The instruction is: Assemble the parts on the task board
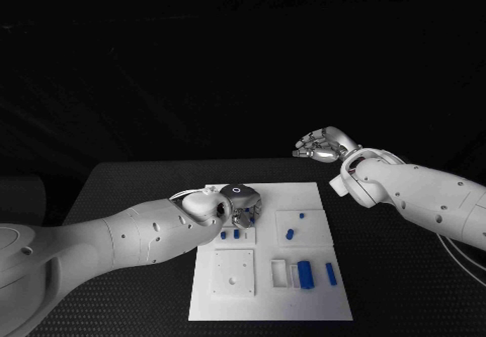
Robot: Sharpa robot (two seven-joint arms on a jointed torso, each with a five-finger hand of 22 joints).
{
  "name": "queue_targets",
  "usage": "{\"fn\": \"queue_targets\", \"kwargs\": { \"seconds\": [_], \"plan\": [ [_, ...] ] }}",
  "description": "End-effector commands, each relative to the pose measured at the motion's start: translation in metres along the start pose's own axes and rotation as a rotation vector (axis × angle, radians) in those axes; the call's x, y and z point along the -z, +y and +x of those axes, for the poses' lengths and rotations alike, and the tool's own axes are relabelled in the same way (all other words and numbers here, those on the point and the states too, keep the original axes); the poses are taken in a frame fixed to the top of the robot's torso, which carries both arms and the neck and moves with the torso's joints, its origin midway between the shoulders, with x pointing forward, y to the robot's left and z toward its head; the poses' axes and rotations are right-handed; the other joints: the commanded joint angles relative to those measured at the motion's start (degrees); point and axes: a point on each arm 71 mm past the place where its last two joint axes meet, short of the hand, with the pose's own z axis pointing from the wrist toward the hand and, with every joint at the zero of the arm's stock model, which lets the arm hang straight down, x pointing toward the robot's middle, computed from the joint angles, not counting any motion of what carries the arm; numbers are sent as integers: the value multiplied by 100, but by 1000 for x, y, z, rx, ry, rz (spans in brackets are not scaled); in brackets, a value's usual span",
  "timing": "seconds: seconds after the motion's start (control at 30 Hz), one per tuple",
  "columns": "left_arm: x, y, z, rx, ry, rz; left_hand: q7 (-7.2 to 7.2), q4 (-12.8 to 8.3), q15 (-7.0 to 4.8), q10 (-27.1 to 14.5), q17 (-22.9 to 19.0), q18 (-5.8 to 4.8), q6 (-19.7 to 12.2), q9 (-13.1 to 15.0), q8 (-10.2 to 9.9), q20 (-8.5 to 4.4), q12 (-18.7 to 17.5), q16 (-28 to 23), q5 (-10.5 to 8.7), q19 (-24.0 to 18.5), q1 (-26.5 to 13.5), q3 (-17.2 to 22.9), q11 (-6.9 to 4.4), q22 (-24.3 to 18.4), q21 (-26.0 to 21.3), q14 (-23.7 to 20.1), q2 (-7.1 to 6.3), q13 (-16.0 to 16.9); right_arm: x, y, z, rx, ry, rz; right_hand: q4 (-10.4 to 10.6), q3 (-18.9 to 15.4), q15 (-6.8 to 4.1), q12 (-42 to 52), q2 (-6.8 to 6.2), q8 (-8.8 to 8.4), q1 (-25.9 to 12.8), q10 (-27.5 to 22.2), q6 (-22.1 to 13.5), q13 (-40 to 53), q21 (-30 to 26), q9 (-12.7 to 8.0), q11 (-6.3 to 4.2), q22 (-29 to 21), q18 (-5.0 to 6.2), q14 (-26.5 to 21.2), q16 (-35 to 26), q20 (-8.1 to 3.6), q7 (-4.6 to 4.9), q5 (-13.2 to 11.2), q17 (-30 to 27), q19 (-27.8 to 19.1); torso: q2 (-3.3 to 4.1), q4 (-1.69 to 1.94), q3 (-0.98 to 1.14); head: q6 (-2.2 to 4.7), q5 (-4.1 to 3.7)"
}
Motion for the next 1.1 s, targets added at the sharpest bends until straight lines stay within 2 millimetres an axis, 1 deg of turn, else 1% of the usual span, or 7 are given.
{"fn": "queue_targets", "kwargs": {
  "seconds": [0.03,0.33,0.43,0.9,1.1],
  "plan": [
    [2,1,12,-14,62,-16,-13,-21,-5,80,-12,167,43,-12,22,-173,43,29,27,56,32,41,22,92,24,60,74,9,0,2,2,2,14,-17,-3,-38,3,-23,43,22,-31,47,8,1,-38,-8,-13,8,-79,38,19,14,-10,5,-10,43,0,-1,-3,2,0],
    [3,1,9,-11,8,-8,-31,-88,-65,214,-8,168,109,-20,51,-222,81,89,76,169,110,90,-35,76,48,252,176,23,0,2,2,1,15,-19,0,-40,3,-27,46,24,-35,50,9,1,-41,-10,-14,10,-78,38,19,14,-10,6,-11,45,0,0,0,13,10],
    [4,0,9,-3,-5,-2,-35,-96,-74,235,-11,169,122,-24,55,-237,82,93,90,205,109,100,-45,71,54,296,192,23,0,2,2,1,14,-19,2,-40,3,-29,48,24,-37,51,9,1,-43,-11,-14,11,-78,38,19,14,-10,8,-12,46,1,-1,0,18,12],
    [12,-4,5,41,-37,10,-37,-84,-82,250,-23,161,134,-34,57,-250,67,86,107,237,63,108,-51,56,41,356,184,16,1,2,1,2,13,-19,4,-41,3,-36,50,26,-40,55,10,1,-50,-15,-14,15,-77,38,20,14,-11,13,-16,48,-3,-3,4,41,21],
    [13,-3,-7,76,-78,7,-39,-82,-84,254,-26,160,139,-36,58,-254,64,83,108,245,57,111,-53,53,38,364,179,15,1,1,1,2,13,-19,3,-41,3,-40,51,27,-40,57,10,1,-53,-16,-14,17,-77,38,20,13,-12,15,-17,48,-3,0,0,60,24]
  ]
}}
